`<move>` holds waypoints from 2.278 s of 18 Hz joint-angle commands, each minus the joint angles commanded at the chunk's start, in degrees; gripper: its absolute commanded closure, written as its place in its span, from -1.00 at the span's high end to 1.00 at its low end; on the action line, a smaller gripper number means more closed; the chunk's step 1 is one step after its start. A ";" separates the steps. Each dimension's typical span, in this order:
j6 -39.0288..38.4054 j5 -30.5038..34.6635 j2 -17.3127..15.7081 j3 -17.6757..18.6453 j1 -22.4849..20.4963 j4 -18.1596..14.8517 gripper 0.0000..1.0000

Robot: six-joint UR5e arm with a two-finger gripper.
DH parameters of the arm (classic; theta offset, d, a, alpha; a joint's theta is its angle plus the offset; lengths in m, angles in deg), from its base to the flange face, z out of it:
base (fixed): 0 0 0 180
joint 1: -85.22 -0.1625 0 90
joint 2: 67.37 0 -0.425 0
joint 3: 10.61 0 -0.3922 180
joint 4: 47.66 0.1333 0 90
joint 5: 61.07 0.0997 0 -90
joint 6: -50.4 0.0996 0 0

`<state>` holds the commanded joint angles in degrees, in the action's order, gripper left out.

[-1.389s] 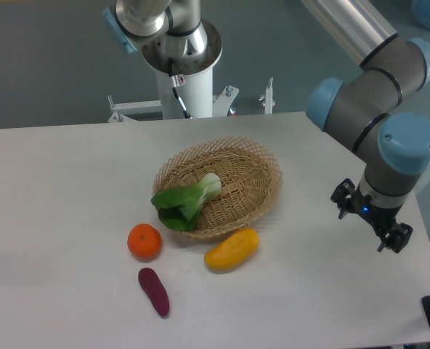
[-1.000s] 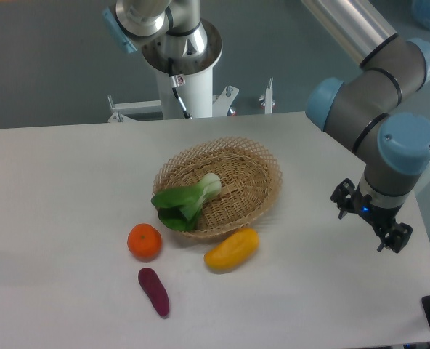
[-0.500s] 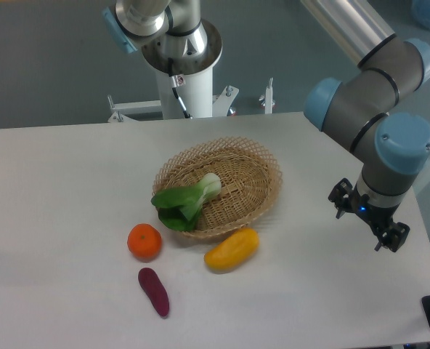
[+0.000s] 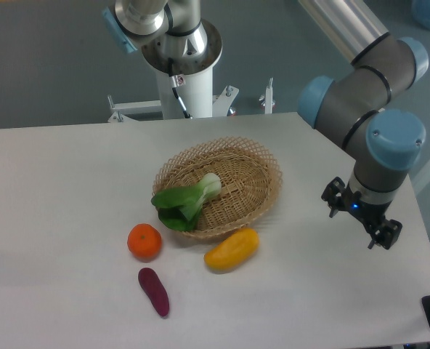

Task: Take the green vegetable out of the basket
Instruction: 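Move the open gripper over the basket and lower it onto the bok choy, then close the gripper on the bok choy's white stem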

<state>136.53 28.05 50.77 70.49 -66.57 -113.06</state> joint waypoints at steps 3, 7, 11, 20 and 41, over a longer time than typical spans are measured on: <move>-0.79 0.00 -3.95 6.59 1.58 2.81 1.00; -0.79 -0.09 -9.14 15.82 2.63 5.63 1.00; -1.49 0.00 -11.96 20.75 5.44 5.63 1.00; -10.99 0.00 -14.42 27.00 12.12 5.81 1.00; -16.52 0.62 -11.00 31.13 17.14 6.07 0.99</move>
<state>120.01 28.67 39.77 101.62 -49.43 -106.99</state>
